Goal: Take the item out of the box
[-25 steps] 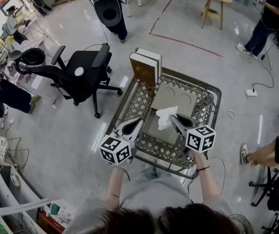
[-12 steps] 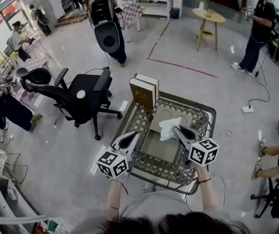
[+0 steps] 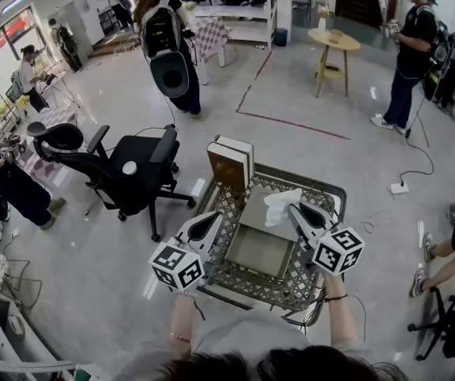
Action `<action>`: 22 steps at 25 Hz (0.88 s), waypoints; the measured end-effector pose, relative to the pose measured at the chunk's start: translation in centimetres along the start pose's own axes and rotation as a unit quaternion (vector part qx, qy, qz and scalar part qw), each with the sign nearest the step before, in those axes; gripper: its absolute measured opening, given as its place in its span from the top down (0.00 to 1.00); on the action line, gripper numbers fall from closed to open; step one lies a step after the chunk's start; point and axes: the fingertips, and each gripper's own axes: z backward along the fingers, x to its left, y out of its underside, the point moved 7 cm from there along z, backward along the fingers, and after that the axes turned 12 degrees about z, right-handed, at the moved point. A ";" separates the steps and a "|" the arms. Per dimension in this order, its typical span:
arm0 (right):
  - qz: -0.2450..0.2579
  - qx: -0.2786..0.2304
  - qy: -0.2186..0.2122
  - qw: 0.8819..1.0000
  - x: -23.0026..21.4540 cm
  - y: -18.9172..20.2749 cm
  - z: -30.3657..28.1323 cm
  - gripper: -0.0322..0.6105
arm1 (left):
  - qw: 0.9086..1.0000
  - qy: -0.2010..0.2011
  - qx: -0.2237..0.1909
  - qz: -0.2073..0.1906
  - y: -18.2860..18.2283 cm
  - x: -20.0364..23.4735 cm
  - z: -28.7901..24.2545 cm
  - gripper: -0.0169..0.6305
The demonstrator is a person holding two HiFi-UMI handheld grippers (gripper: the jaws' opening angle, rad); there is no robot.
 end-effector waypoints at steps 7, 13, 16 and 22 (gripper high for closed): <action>0.036 -0.028 0.008 0.999 -0.3 -2.9 0.9 0.84 | 1.000 0.000 -0.015 -0.020 -2.2 -0.2 0.4 0.95; 0.067 -0.045 0.009 0.997 -0.6 -4.9 1.4 0.84 | 0.999 0.003 -0.036 -0.040 -4.3 -0.4 0.6 0.95; 0.078 -0.051 0.014 0.996 -0.9 -5.4 1.7 0.84 | 0.998 0.003 -0.041 -0.047 -5.0 -0.4 0.7 0.95; 0.084 -0.065 0.022 0.994 -1.7 -5.6 2.3 0.84 | 0.997 0.005 -0.047 -0.054 -5.3 -0.6 0.4 0.95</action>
